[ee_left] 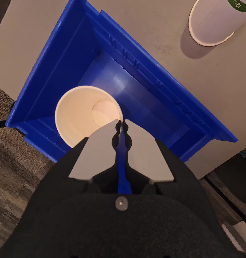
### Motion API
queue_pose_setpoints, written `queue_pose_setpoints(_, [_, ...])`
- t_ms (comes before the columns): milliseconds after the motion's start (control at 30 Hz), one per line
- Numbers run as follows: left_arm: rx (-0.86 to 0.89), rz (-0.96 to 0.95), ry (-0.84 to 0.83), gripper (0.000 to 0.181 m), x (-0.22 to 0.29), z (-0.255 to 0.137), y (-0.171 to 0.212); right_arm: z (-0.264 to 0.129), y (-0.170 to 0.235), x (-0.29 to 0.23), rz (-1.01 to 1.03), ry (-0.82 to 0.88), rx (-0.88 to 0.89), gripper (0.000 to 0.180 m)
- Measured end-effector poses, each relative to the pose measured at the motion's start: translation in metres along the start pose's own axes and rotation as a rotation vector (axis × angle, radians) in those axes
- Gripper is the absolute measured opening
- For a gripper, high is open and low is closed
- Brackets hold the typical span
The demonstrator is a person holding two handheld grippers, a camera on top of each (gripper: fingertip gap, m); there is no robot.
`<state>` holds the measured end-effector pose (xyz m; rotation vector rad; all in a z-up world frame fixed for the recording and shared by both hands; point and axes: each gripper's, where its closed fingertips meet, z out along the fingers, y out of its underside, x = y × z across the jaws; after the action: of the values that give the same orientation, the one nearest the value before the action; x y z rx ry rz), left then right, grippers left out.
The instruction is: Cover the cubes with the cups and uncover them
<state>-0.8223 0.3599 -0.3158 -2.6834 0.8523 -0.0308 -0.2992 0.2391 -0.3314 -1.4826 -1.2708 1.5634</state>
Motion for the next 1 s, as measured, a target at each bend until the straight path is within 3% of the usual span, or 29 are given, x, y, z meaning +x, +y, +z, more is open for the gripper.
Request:
queue_pose_setpoints(33, [-0.009,-0.004,0.004,0.003,0.001,0.0,0.0,0.0,0.0,0.0,-0.001,0.0,0.0,0.105])
queue_pose_setpoints(233, [-0.042,-0.07,-0.003,0.003,0.001,-0.016,-0.007,-0.001,0.0,-0.001,-0.003,0.001,-0.001,0.105])
queue_pose_setpoints(433, [-0.004,-0.034,-0.197,0.002,-0.003,-0.058,-0.033,-0.002,0.0,-0.002,-0.005,0.006,0.005,0.104])
queue_pose_setpoints(533, [-0.077,-0.072,-0.273,0.003,-0.014,-0.048,-0.023,0.0,-0.001,-0.004,-0.013,-0.004,0.007,0.104])
queue_pose_setpoints(733, [-0.041,-0.121,-0.322,0.003,-0.007,-0.044,-0.029,-0.004,0.003,-0.005,0.002,0.001,0.002,0.104])
queue_pose_setpoints(900, [0.018,-0.125,-0.519,0.003,-0.023,-0.062,-0.034,-0.002,0.001,-0.006,-0.009,-0.002,0.011,0.103])
queue_pose_setpoints(1000, [-0.03,-0.148,-0.493,0.002,-0.022,-0.052,-0.028,0.001,0.001,-0.007,-0.011,-0.017,0.004,0.103])
